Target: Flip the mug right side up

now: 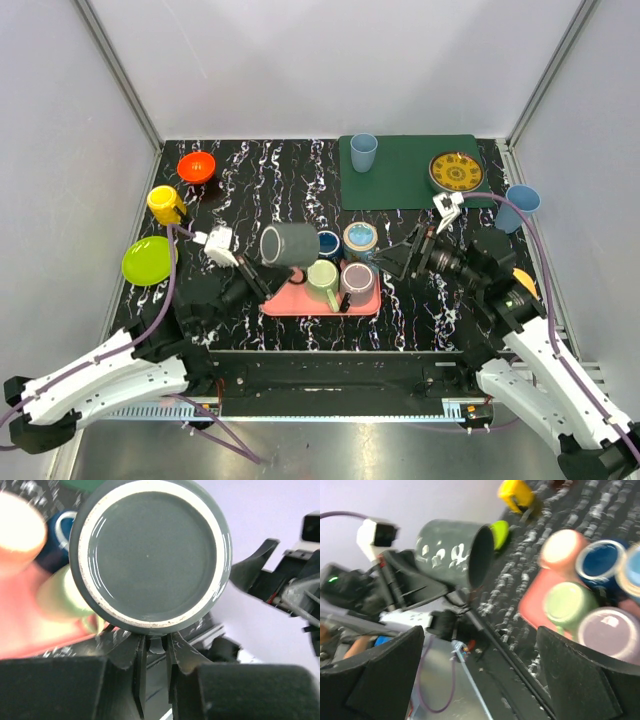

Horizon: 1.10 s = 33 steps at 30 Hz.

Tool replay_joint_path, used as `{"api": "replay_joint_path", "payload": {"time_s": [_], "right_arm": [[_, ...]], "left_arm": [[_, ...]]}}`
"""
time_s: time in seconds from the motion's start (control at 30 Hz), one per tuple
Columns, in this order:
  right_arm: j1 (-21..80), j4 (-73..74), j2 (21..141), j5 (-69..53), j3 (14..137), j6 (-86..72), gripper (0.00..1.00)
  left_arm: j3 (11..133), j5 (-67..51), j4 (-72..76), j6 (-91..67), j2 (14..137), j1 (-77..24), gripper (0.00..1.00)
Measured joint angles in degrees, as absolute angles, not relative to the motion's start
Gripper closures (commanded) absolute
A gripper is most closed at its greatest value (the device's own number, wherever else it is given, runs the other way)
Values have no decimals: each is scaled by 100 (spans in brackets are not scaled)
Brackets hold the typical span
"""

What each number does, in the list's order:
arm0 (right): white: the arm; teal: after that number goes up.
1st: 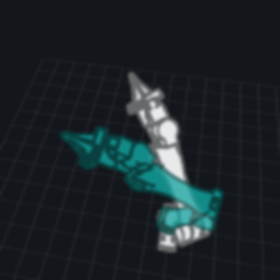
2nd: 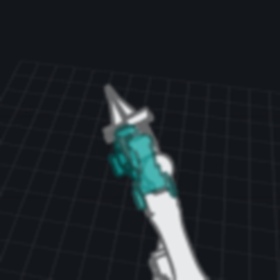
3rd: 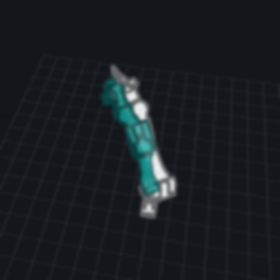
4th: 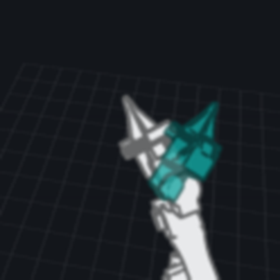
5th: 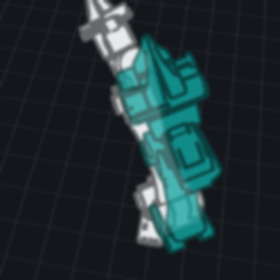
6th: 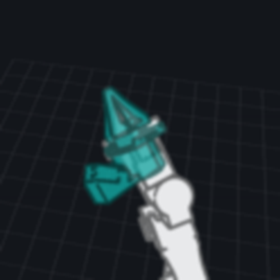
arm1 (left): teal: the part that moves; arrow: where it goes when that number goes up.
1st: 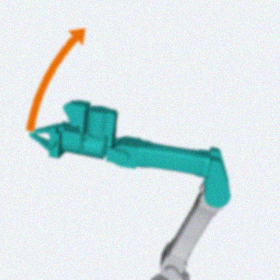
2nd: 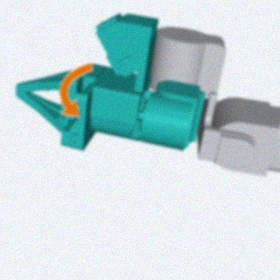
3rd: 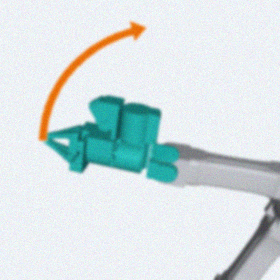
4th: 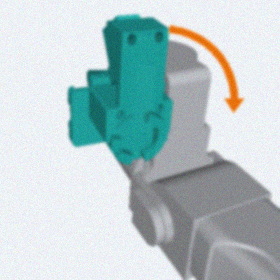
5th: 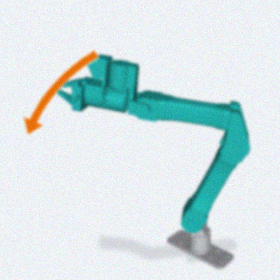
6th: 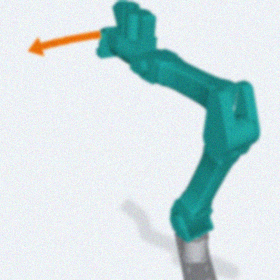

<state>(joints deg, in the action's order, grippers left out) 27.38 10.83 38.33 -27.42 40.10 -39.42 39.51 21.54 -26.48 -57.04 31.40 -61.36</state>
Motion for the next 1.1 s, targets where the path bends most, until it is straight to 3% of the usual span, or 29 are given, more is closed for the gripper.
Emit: {"api": "replay_joint_path", "payload": {"time_s": [0.3,0.53,0.63,0.77,1.1], "right_arm": [[2738,-325,4198,-4193,4307,-4814,2],[2738,-539,4681,-4508,4451,-5002,17],[2738,-659,5015,-4624,4560,-5063,23],[2738,-768,5365,-4689,4799,-5076,42],[2735,-1496,5848,-5019,4899,-5494,53]], "left_arm": [[3780,202,781,-5533,4274,-4733,100],[3813,-1234,2762,-6187,5489,-4283,100],[3896,-1660,3059,-6337,5778,-4313,100],[3951,-2047,3282,-6453,5867,-4357,100],[3962,-2147,3625,-6506,5854,-4318,100]]}}
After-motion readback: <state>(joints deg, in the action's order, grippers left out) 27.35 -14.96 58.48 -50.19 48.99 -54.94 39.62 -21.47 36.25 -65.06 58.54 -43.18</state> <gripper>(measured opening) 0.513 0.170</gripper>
